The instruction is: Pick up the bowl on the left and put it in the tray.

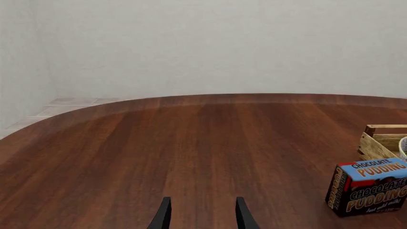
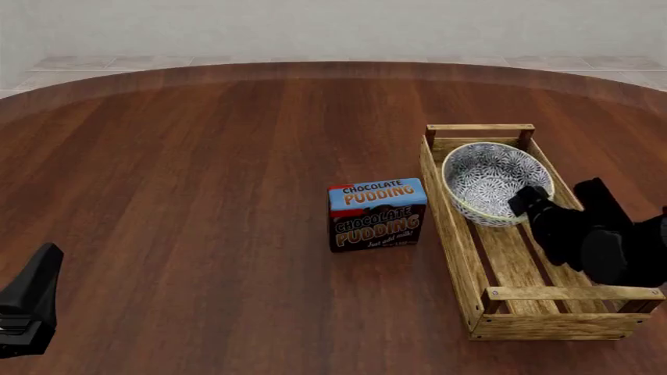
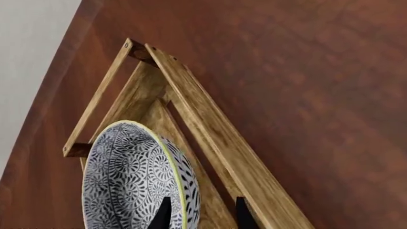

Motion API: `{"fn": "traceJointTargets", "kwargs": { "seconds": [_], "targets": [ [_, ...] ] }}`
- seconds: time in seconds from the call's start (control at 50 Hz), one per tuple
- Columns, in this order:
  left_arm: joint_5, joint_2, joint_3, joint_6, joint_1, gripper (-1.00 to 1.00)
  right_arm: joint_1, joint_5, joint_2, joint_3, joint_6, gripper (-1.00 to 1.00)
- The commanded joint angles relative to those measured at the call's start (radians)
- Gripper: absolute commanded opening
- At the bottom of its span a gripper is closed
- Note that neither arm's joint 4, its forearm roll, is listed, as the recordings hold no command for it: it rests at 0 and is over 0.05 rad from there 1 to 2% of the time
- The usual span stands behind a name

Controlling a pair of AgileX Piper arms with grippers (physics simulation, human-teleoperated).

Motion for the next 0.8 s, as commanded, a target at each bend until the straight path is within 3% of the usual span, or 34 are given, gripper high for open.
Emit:
{"fn": "traceJointTargets", "kwargs": {
  "seconds": [0.02,0.38,0.8],
  "targets": [
    [0.0,0.0,0.0,0.0,0.0,1.0,0.008,0.009,-0.008,0.001,-0.007,1.0],
    [0.0,0.0,0.0,0.0,0.0,1.0,0.042,0.006,-0.106,0.053,0.005,1.0],
    [0.0,0.0,0.0,0.0,0.0,1.0,0.082,0.092,-0.323,0.114,-0.009,1.0]
  ]
}}
